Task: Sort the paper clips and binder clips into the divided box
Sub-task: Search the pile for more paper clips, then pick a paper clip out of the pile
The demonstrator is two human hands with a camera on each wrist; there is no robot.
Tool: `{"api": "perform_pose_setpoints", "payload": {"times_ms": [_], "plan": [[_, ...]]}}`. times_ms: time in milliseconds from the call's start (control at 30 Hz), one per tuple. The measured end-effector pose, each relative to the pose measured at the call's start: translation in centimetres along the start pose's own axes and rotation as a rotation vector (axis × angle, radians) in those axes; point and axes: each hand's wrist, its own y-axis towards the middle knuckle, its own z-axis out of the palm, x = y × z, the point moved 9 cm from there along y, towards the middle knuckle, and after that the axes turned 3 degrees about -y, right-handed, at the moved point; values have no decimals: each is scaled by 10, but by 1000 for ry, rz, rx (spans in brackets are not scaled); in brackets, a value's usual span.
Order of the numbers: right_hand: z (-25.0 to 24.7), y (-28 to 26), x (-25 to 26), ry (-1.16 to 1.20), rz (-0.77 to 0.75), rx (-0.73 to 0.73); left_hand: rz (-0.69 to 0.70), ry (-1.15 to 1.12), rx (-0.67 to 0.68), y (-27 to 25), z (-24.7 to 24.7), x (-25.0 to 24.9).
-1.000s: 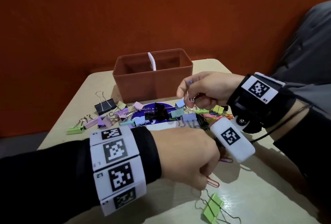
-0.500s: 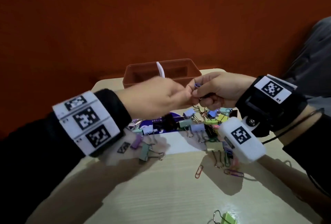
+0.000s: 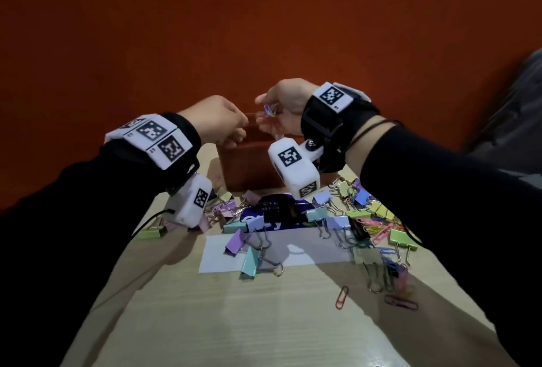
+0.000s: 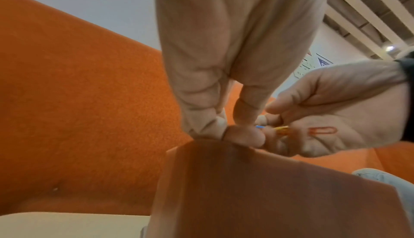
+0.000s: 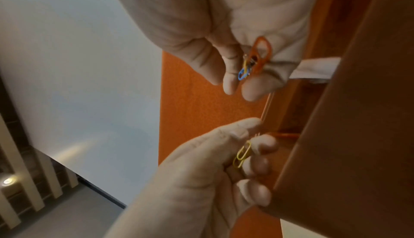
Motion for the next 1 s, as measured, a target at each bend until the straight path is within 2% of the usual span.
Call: {"api": "perform_pose_setpoints", "payload": {"times_ms": [100, 200, 267, 300, 367, 467, 667, 767, 867, 1000], "plan": [[4, 9, -7, -32, 33, 38, -18, -63, -18, -3, 1, -4], [8, 1, -12, -49, 50, 145, -18, -80, -18, -7, 2, -7], [5, -10, -6, -79, -25, 161, -9, -83, -2, -11, 3, -8], [1, -16, 0, -108, -87, 139, 26, -39, 0, -14, 3, -9], [-11, -33, 5, -199, -186, 83, 172, 185, -36, -22, 2, -19], [-29, -60, -4, -488, -267, 86, 384, 364, -63, -47, 16, -37], [-53, -99, -50, -1105, -200, 168, 491, 468, 241, -77, 78, -38], [-51, -113, -71, -1338, -190, 244, 526, 613, 396, -84, 104, -29], [-53, -124, -87, -1473, -141, 299, 554, 787, 534, -91, 125, -14], [-54, -133, -98, -1542, -122, 339, 560, 856, 549, -92, 130, -10]]}}
